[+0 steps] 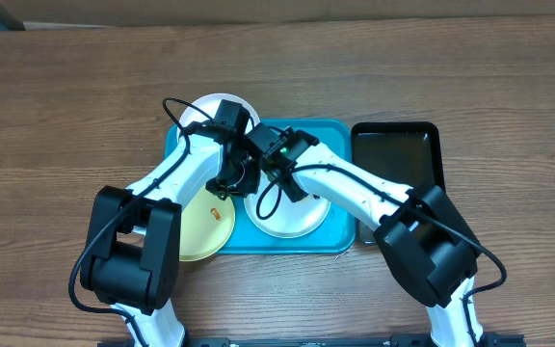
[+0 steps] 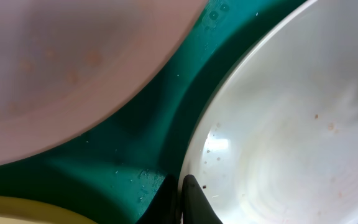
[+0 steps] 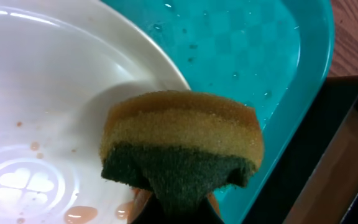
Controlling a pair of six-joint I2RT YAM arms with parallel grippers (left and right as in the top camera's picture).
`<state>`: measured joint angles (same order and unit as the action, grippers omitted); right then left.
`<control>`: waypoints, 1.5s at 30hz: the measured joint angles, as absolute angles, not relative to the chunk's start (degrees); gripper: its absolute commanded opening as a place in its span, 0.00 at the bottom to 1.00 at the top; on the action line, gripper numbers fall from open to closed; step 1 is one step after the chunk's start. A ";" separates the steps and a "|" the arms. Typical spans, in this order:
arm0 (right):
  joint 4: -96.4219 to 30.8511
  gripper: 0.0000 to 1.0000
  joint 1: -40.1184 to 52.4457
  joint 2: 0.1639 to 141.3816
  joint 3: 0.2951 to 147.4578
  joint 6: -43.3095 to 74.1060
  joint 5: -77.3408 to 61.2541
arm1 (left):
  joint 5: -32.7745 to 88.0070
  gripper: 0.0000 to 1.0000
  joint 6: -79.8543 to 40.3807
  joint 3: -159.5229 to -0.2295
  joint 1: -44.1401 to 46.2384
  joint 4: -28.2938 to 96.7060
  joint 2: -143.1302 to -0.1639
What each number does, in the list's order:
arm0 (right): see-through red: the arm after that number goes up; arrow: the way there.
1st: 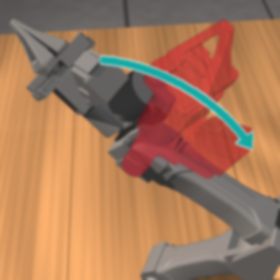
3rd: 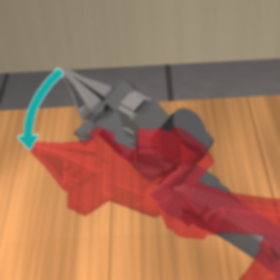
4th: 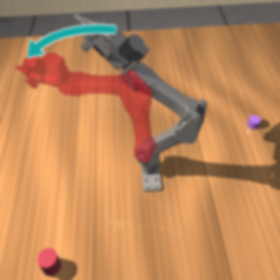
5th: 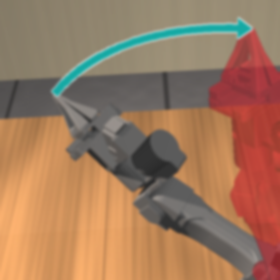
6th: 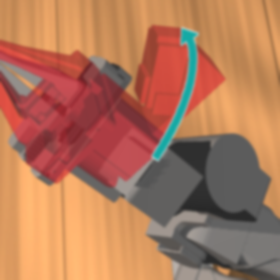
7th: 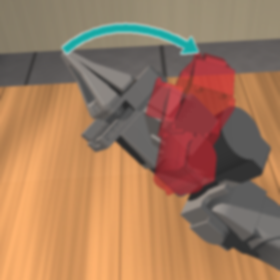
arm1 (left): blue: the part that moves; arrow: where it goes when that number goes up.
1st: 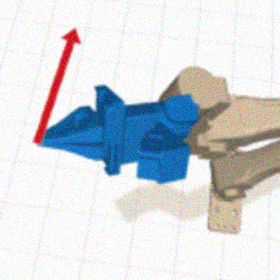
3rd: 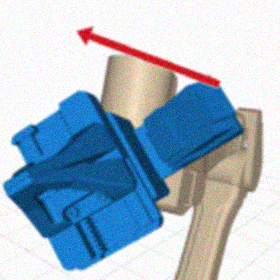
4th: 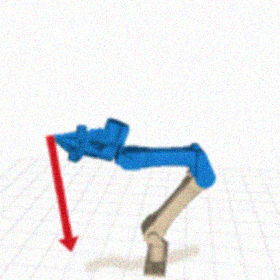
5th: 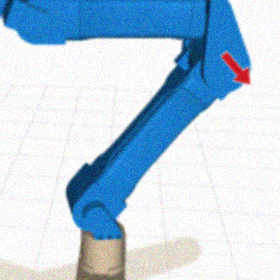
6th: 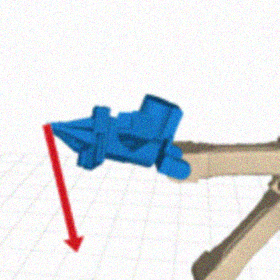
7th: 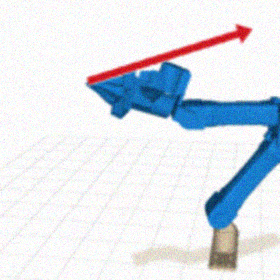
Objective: Clean dirty plates on tray and stack at the side
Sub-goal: 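Scrub the white plate with the sponge in the right gripper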
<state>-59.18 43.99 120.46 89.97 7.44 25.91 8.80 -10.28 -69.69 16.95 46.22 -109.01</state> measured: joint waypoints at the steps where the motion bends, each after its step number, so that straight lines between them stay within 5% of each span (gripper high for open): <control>1: -59.16 0.04 43.77 120.46 89.97 7.40 25.71 | 8.80 0.04 -10.28 -69.69 16.95 46.22 -108.99; 30: -50.13 0.05 37.47 119.09 83.20 7.25 10.94 | 8.84 0.04 -10.28 -69.69 16.95 46.24 -109.01; 45: -51.72 0.06 35.24 118.65 82.67 4.45 -10.17 | 8.12 0.04 -10.26 -69.69 16.88 46.61 -109.01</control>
<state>-51.72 35.24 118.65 82.67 4.45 -10.17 8.12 -10.26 -69.69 16.88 46.61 -109.01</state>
